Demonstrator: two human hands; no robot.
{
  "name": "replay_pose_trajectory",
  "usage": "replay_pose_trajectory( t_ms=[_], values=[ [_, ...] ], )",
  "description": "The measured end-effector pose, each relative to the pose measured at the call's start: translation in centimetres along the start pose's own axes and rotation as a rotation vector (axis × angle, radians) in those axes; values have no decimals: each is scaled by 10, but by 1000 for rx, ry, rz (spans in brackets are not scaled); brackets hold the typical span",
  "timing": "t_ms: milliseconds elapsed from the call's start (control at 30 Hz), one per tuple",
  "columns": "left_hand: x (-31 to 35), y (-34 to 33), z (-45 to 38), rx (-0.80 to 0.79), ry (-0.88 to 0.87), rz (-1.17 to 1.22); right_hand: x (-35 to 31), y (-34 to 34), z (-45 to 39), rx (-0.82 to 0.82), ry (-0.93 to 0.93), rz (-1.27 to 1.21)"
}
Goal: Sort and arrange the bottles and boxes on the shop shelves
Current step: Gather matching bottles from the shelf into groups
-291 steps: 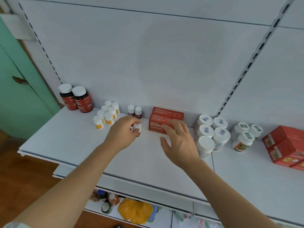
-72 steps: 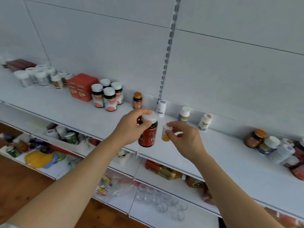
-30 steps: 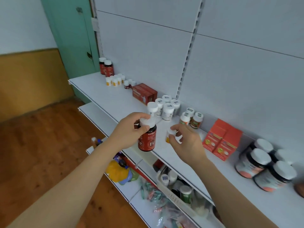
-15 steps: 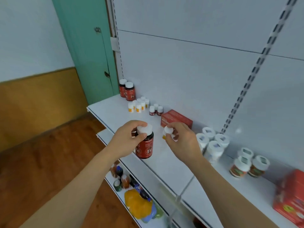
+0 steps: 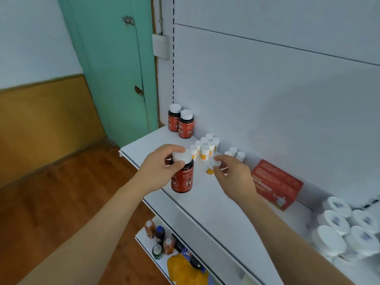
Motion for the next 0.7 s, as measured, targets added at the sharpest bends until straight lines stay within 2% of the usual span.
replay_pose_trajectory(
  t_ms=[233,400,700],
  values=[
    [-38,51,-69,-146,-79,1,-15,-62,-35,94,-184,112],
    [-55,62,-102,-234,-122,5,-3,-85,-50,141,-312,202],
    [-68,50,-153,-319,-187,71,-3,-110,-53,252,-197,299]
  ],
)
Point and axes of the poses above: each hand's wrist, its own z-axis away from the middle knuckle, its own y-axis out of the back of the hand, x = y × z, the point moved 6 cm from there along -z, towards the middle knuckle, and after that the axes turned 2 degrees about x, right-handed, at the moved point
